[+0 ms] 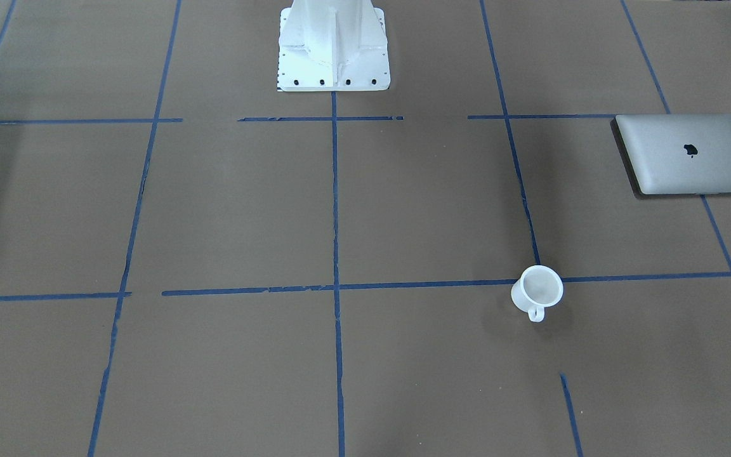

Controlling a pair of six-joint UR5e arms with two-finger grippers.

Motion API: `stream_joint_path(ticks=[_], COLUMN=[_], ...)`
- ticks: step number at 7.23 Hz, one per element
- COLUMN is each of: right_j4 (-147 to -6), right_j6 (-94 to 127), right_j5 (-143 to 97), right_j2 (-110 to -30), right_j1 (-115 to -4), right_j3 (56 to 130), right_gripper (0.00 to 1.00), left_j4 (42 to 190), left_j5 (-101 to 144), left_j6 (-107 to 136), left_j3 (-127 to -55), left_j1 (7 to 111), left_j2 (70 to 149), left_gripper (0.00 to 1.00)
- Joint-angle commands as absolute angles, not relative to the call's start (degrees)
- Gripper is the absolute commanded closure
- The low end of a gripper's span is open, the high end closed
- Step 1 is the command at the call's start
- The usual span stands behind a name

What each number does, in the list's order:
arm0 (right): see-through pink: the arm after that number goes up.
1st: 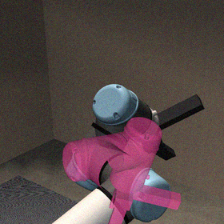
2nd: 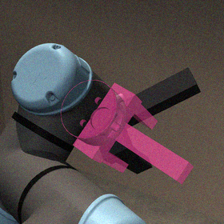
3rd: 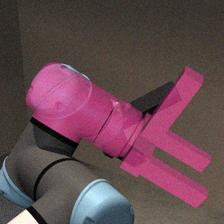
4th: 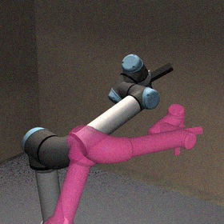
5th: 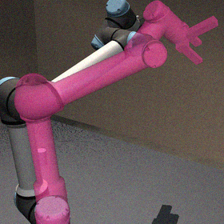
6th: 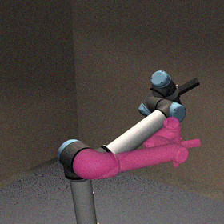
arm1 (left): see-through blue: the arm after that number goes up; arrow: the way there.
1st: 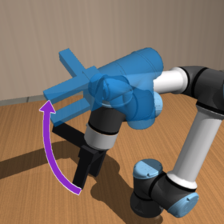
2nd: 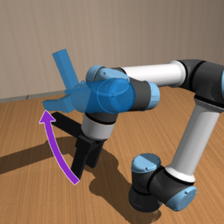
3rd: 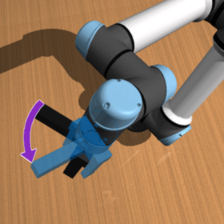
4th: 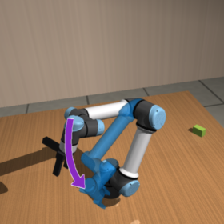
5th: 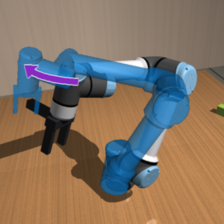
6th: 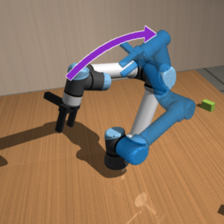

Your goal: Place cup on laptop

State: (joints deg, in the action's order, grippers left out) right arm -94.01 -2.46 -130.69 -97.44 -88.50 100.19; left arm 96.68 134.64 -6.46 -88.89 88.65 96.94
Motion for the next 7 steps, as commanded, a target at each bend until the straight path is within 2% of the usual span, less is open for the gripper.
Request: stream_joint_path(ticks=[1, 5, 7], right_j4=[-94.0, -94.0, -94.0], right_j6=[-2.5, -2.5, -2.5], right_j5=[-130.7, -130.7, -130.7], right_j2=[-97.5, -97.5, -97.5], right_j1=[-88.5, -88.5, -88.5], right_j3=[100.2, 100.2, 100.2], right_gripper=[0.0, 0.0, 0.0], left_j4=[96.9, 97.5, 97.8], left_j5=[134.5, 128.1, 125.6], left_j6=[-6.1, 18.0, 26.2], left_j3=[-81.7, -78.8, -72.8], left_j1=[86.8, 72.7, 67.4], left_j2=[107.7, 122.9, 131.1], left_gripper=[0.0, 0.0, 0.0])
